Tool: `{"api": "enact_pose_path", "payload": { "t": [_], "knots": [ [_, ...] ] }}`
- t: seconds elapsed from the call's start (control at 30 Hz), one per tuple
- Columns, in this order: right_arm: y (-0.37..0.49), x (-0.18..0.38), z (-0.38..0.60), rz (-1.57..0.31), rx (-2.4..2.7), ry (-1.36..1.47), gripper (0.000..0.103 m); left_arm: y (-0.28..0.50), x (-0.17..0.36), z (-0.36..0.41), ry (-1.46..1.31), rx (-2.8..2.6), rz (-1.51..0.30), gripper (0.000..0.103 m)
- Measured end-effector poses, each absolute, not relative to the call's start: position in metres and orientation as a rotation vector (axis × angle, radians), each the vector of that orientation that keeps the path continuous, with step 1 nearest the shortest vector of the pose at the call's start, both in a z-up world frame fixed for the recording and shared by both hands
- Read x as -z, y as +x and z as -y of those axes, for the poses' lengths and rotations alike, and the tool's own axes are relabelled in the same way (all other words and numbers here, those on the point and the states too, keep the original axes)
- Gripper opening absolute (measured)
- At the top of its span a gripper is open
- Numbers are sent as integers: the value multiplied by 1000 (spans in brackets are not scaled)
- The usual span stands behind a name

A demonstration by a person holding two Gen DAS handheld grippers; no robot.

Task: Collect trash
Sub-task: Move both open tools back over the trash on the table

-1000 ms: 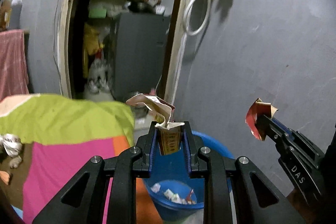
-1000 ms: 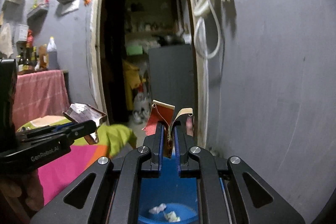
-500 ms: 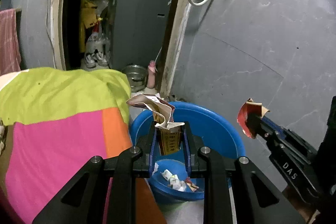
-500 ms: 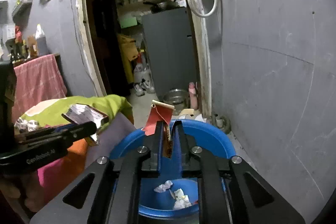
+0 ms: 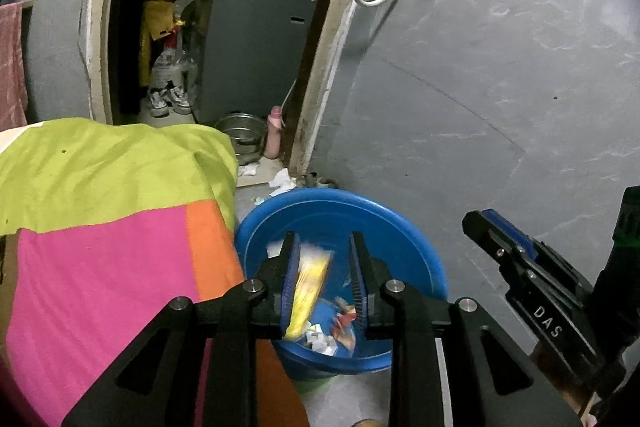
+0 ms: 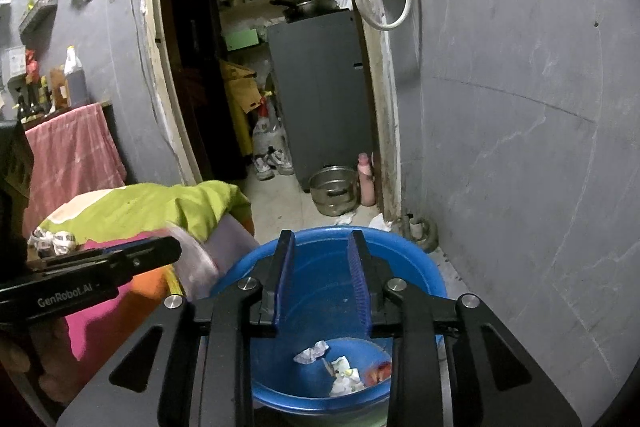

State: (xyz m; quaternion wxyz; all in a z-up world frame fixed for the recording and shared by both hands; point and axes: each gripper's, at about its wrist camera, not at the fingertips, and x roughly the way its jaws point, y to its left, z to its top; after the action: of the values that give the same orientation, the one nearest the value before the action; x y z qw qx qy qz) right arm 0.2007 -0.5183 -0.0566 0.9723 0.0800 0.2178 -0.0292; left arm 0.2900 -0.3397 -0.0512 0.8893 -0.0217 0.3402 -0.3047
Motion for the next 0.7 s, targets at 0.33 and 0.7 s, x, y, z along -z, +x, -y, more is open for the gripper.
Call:
{"api": "enact_pose_path", "payload": {
  "t": [0.33, 0.7],
  "knots": [
    [179, 24, 507, -367, 74, 123, 27, 274, 24, 318, -109, 635, -621, 32],
    [141, -39, 465, -170, 34, 70, 60, 238, -47, 247, -167, 563, -413, 54]
  ]
}}
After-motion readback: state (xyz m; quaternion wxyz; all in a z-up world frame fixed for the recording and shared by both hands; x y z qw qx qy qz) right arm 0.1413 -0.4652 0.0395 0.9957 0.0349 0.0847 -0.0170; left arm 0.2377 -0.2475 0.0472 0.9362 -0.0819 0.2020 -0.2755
